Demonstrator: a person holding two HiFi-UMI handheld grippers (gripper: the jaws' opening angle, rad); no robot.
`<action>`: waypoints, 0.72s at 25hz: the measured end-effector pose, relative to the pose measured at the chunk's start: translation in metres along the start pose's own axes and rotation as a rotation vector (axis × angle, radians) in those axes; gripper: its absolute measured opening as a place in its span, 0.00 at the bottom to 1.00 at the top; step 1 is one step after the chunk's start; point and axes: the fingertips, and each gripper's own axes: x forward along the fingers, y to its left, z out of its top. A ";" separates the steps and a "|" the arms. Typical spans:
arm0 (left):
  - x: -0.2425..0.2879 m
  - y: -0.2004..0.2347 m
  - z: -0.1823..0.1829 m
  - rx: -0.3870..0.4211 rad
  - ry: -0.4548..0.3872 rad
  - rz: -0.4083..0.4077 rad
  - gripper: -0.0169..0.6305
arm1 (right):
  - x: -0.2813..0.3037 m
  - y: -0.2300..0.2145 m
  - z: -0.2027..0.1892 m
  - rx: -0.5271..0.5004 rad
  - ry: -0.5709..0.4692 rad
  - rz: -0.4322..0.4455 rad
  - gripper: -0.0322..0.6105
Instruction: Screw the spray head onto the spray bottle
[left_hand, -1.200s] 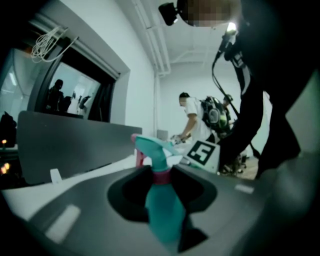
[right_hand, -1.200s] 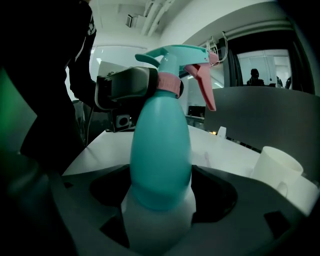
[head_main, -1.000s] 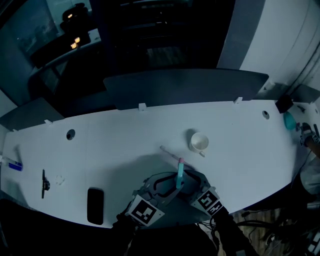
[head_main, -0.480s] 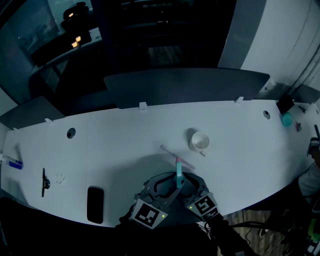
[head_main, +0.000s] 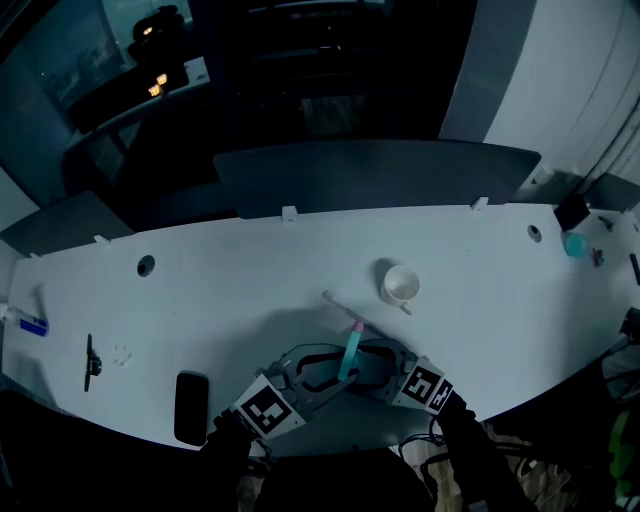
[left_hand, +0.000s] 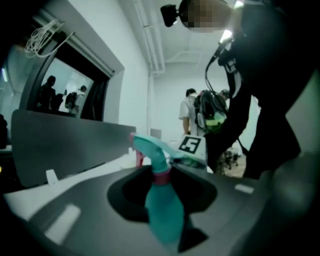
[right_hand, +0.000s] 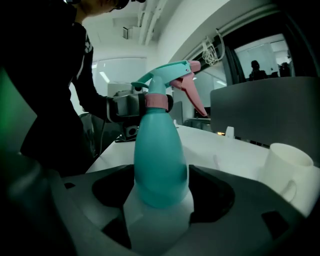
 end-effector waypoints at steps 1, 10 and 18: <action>0.000 0.002 0.001 0.002 0.005 0.041 0.23 | -0.001 -0.001 0.000 0.037 -0.012 -0.048 0.58; 0.006 0.020 0.002 -0.050 -0.042 0.461 0.23 | -0.014 -0.011 0.006 0.260 -0.087 -0.552 0.58; 0.008 0.009 0.007 -0.032 -0.081 0.314 0.23 | -0.010 -0.008 0.000 0.079 -0.053 -0.300 0.55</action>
